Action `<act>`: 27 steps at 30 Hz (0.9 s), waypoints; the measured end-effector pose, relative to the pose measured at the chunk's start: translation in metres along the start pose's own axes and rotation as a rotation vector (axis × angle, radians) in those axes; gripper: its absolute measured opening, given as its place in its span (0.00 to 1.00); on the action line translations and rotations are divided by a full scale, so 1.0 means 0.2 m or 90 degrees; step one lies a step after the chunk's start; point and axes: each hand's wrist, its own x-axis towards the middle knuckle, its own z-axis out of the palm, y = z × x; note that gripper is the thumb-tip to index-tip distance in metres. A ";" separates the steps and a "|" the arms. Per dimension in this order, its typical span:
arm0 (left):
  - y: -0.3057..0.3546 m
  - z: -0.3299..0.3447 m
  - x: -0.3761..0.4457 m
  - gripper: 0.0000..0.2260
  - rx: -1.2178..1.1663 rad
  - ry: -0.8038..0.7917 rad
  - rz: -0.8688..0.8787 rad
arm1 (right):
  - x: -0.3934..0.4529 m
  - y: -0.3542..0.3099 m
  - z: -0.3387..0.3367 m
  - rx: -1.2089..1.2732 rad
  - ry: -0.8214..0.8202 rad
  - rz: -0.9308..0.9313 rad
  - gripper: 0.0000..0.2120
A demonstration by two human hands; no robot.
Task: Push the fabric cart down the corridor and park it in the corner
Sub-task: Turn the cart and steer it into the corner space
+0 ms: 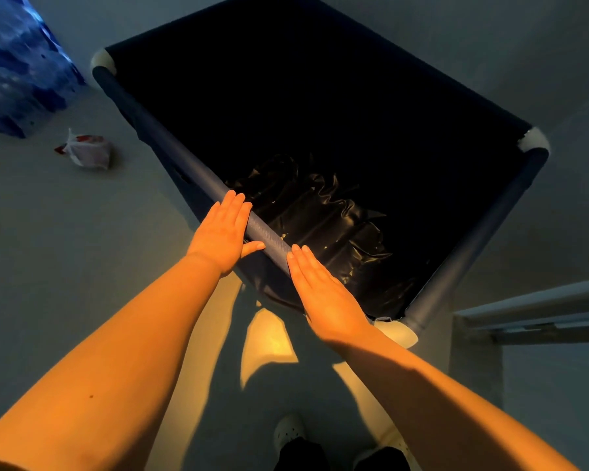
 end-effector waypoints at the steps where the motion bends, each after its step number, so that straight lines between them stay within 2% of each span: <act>1: 0.00 0.00 0.00 0.36 0.003 0.003 0.000 | 0.00 0.00 0.00 0.002 -0.005 -0.002 0.37; 14: 0.19 0.07 -0.16 0.36 0.005 0.036 -0.060 | -0.17 0.15 0.08 -0.050 -0.007 -0.046 0.40; 22: 0.46 0.12 -0.32 0.36 -0.009 0.054 -0.131 | -0.38 0.33 0.05 -0.096 -0.026 -0.130 0.36; 27: 0.61 0.17 -0.43 0.34 -0.032 0.096 -0.121 | -0.51 0.48 0.01 -0.124 -0.053 -0.207 0.37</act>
